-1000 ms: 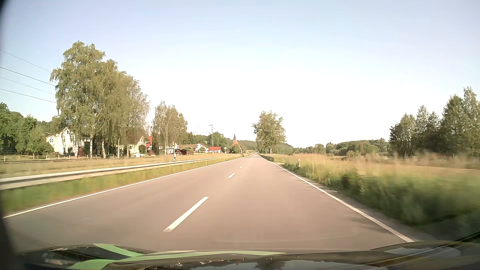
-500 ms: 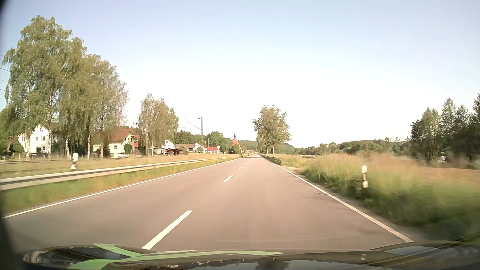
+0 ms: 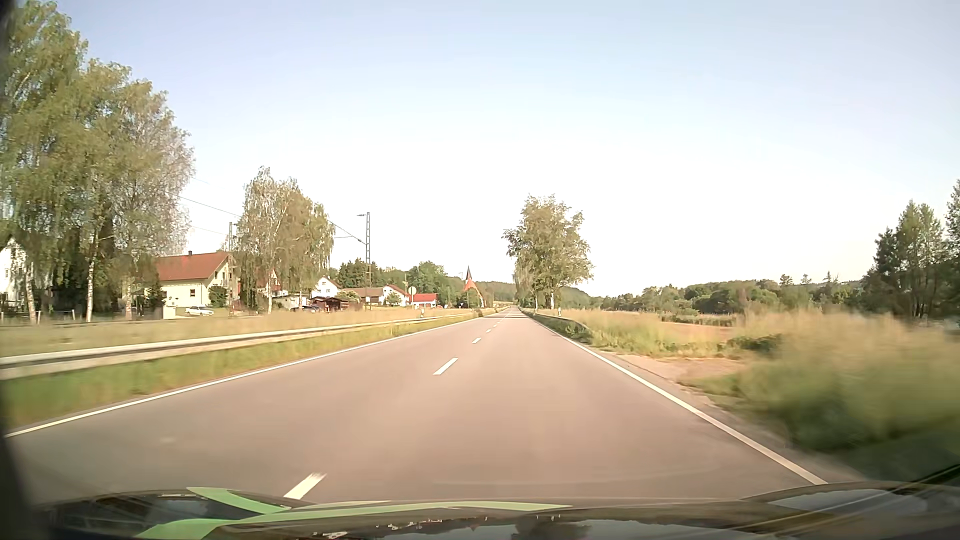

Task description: Follow the waypoints while adhering to traffic rules and regulations

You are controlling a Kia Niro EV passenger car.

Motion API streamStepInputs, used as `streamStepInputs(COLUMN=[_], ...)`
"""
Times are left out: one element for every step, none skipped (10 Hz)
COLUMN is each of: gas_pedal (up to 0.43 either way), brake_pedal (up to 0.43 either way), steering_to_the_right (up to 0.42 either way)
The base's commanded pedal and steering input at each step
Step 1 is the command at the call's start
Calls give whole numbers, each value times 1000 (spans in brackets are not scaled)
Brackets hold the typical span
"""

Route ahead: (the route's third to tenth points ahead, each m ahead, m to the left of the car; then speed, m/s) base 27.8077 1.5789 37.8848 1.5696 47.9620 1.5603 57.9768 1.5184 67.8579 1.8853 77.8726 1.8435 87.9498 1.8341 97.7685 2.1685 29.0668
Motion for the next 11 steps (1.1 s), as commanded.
streamStepInputs(gas_pedal=[209, 209, 209, 209, 197, 197, 197, 197, 197, 197, 197], brake_pedal=[0, 0, 0, 0, 0, 0, 0, 0, 0, 0, 0], steering_to_the_right=[-3, -3, -3, -3, -3, -3, -3, -3, -3, -3, -3])
